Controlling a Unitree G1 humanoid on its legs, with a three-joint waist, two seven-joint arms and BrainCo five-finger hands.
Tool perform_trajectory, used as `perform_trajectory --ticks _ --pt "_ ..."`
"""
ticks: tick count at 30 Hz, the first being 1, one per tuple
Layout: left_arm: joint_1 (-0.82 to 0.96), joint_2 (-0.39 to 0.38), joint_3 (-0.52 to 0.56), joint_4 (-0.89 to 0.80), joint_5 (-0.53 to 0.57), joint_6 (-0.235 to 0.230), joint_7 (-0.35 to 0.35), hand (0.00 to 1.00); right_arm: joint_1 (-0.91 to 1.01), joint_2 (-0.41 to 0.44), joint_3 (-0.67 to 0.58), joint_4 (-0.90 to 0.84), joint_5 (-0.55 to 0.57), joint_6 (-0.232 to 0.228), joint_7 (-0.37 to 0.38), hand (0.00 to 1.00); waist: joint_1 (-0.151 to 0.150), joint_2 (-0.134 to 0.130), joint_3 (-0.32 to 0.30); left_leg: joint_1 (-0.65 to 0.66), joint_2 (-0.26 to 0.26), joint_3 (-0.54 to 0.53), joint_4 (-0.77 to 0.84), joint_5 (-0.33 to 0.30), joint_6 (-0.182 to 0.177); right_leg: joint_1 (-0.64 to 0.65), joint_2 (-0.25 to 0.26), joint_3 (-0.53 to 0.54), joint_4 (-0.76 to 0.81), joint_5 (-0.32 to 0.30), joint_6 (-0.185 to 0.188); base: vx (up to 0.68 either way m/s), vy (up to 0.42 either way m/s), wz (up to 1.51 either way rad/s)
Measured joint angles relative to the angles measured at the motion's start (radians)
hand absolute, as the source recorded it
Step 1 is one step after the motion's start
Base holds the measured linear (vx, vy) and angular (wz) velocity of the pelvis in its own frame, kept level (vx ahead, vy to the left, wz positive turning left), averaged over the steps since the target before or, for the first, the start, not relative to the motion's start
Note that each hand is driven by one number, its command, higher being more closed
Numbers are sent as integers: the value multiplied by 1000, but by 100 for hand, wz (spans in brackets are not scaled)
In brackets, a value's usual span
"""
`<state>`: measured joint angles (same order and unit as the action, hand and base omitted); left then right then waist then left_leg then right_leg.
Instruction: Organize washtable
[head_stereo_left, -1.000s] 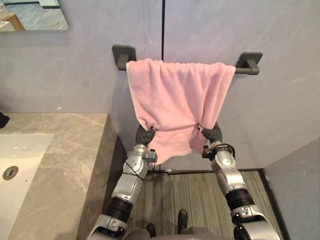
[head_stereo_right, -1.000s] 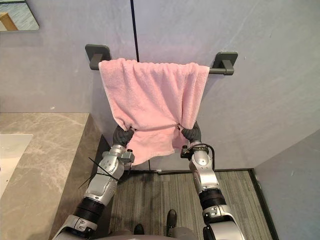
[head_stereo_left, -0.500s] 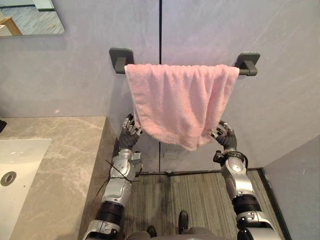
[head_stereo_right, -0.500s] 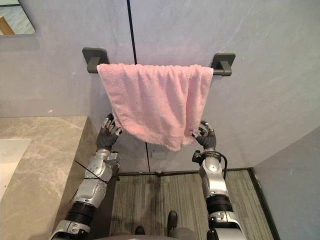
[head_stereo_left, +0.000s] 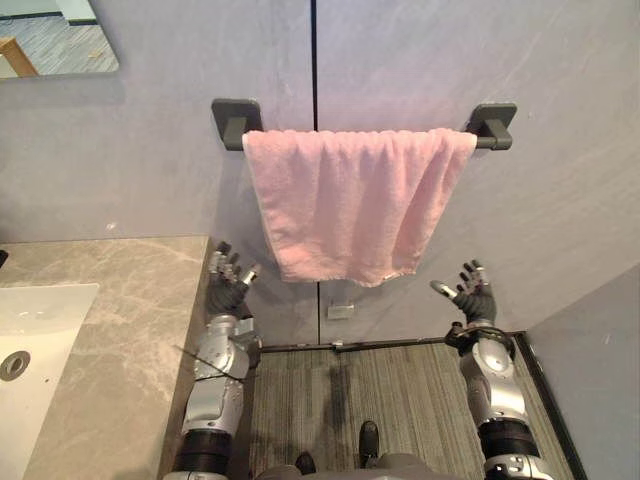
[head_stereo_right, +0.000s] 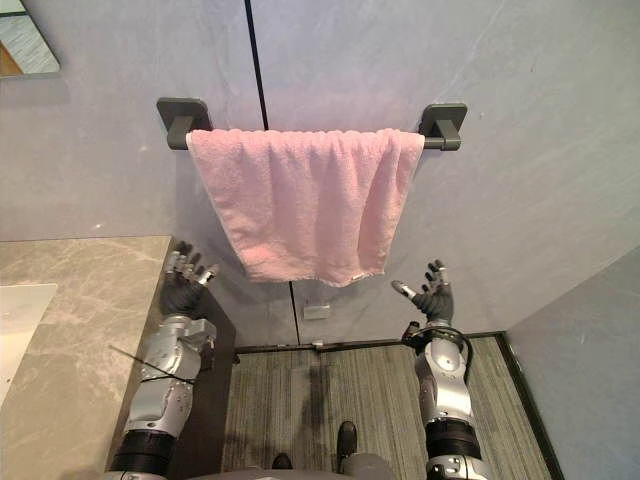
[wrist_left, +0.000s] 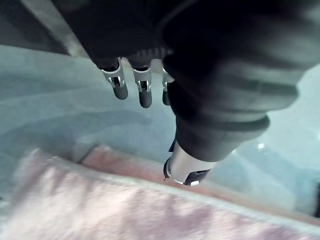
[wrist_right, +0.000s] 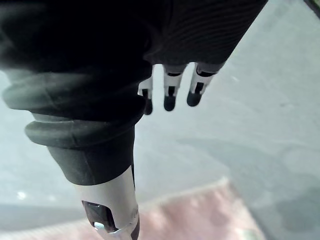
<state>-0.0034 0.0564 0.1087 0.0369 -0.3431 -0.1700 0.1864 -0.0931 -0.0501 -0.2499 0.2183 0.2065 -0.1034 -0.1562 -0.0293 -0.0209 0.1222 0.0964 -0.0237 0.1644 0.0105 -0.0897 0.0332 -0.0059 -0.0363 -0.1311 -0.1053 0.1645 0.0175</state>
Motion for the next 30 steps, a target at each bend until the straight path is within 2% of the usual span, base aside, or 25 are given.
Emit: perform_trajectory --ticks 4,8,11,12,15,17,21,23,27,30 --pt "39 -39 84 -146 1 -26 33 0 22 15 -70 -170 -9 -24 -28 0 13 9 -1 3 1 0 2 0 0 5 1 0 0 -1 -1 -8 0 0" --pt "76 -55 142 -306 2 -64 69 0 23 25 -77 -341 -53 -75 -42 0 20 19 -5 19 4 1 4 -1 -1 24 2 -3 0 -5 -7 -31 0 3" --pt "76 -55 163 -428 10 -93 86 0 23 26 -53 -455 -62 -99 -35 0 26 19 -5 20 5 1 1 -2 -4 25 3 -5 0 -7 -10 -41 -3 1" --pt "76 -54 163 -487 15 -113 97 0 23 25 -28 -503 -63 -120 -31 0 33 21 -7 19 6 2 -3 -4 -6 27 4 -4 0 -9 -12 -45 2 -2" --pt "76 -53 139 -556 23 -132 98 0 20 18 16 -565 -61 -141 -2 0 41 32 -16 23 7 1 -8 -4 -7 32 5 -5 0 -12 -12 -17 3 -1" --pt "73 -33 61 -593 18 -148 74 0 7 -11 109 -582 -57 -158 38 0 42 43 -27 25 7 1 -9 -3 -6 34 5 -6 0 -12 -11 8 31 2" --pt "60 20 -119 -602 -45 -145 -20 0 -18 -55 267 -583 -4 -158 145 0 43 46 -38 28 7 0 -2 0 -2 37 5 -7 0 -12 -11 0 0 0" --pt "37 40 -206 -581 -90 -130 -90 0 -31 -74 327 -581 27 -156 216 0 45 44 -39 32 6 -1 4 0 -2 38 3 -8 0 -11 -10 0 0 0" --pt "-22 84 -309 -494 -172 -104 -173 0 -35 -115 377 -516 56 -145 288 0 44 35 -44 35 4 -2 5 0 -1 43 1 -9 1 -10 -9 2 7 1" --pt "-67 104 -388 -419 -202 -71 -218 0 -36 -143 431 -447 68 -111 329 0 43 26 -50 35 4 1 5 0 -1 42 2 -6 0 -10 -9 -31 18 -3"
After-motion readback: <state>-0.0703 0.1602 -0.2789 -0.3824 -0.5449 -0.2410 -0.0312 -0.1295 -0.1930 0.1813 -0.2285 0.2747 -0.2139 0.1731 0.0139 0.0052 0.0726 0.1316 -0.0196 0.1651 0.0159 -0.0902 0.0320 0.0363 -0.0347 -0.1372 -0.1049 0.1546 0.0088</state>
